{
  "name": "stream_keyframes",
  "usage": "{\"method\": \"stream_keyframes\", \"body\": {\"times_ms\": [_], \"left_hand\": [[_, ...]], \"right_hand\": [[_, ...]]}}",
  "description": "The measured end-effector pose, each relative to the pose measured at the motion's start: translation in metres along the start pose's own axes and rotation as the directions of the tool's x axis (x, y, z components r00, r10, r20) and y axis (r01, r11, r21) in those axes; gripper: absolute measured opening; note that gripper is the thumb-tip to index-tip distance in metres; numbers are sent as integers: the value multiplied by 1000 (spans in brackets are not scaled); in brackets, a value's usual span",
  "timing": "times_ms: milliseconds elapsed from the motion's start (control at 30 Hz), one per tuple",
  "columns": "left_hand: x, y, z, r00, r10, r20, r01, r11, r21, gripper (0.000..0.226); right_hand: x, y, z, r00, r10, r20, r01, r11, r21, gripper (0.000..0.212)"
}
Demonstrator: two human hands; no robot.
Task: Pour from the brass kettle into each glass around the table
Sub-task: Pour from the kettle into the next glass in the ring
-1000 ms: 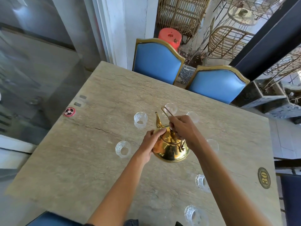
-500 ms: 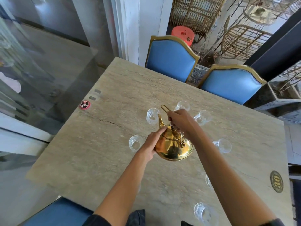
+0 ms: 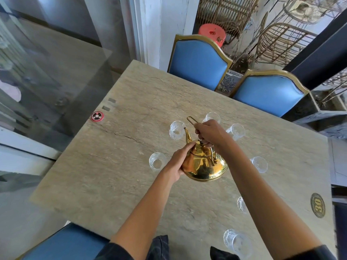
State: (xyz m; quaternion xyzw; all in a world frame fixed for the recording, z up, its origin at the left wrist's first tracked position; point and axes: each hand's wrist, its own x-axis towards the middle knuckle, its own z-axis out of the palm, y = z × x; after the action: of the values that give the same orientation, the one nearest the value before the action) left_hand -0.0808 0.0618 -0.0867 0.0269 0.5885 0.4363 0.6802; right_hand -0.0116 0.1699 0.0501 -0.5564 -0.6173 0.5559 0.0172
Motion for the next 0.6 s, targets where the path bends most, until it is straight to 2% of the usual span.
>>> {"method": "stream_keyframes", "body": {"times_ms": [167, 367, 600], "left_hand": [[-2, -2, 4, 1000, 1, 11, -1, 1000, -11, 74], [-8, 0, 6, 1000, 10, 12, -10, 1000, -13, 63], [-15, 1, 9, 1000, 15, 9, -14, 1000, -14, 65]], "right_hand": [[-3, 2, -3, 1000, -10, -11, 10, 1000, -16, 27], [-7, 1, -4, 1000, -20, -10, 20, 1000, -18, 27], [-10, -1, -5, 1000, -30, -6, 30, 999, -43, 27]]}}
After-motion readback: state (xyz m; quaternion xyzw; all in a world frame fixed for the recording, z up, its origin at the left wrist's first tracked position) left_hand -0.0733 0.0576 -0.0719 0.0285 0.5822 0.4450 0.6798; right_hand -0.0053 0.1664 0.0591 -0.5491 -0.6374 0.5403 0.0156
